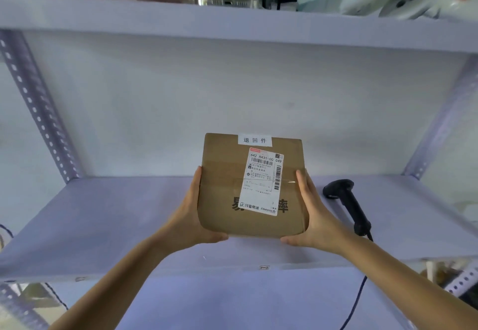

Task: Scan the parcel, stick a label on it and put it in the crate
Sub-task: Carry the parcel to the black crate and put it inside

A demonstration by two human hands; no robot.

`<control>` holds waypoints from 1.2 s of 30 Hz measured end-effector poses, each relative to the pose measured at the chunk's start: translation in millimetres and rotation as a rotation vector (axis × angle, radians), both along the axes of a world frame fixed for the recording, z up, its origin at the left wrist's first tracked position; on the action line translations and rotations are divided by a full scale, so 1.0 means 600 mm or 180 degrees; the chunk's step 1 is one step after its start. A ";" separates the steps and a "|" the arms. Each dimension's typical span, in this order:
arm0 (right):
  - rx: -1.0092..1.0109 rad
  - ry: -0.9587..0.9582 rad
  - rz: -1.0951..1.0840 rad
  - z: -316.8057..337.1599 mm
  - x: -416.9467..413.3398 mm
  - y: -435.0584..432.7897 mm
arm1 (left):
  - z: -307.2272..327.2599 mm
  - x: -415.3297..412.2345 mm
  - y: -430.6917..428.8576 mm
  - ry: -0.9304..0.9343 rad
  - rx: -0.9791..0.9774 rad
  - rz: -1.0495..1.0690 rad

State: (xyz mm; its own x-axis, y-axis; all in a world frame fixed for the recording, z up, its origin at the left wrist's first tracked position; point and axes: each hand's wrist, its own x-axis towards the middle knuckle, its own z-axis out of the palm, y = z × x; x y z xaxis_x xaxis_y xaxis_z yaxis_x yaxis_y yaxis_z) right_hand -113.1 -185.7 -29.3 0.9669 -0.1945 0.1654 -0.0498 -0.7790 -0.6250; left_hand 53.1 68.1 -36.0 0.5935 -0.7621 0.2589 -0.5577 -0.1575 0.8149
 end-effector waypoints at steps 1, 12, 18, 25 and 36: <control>0.0000 -0.0026 -0.0046 0.000 -0.007 0.011 | 0.000 -0.002 0.006 -0.0020 0.0029 0.0031; -0.0045 -0.0044 -0.0986 -0.005 -0.162 0.110 | -0.033 -0.065 0.013 0.0047 0.0034 -0.0649; -0.0103 -0.0112 -0.1401 0.002 -0.269 0.118 | -0.042 -0.134 -0.028 0.0101 -0.0191 -0.1277; -0.0244 -0.0163 -0.2071 0.011 -0.427 0.126 | -0.027 -0.242 -0.110 0.0202 -0.0223 -0.2054; -0.0338 -0.0282 -0.3028 -0.010 -0.648 0.138 | -0.034 -0.427 -0.251 0.0190 -0.0152 -0.3018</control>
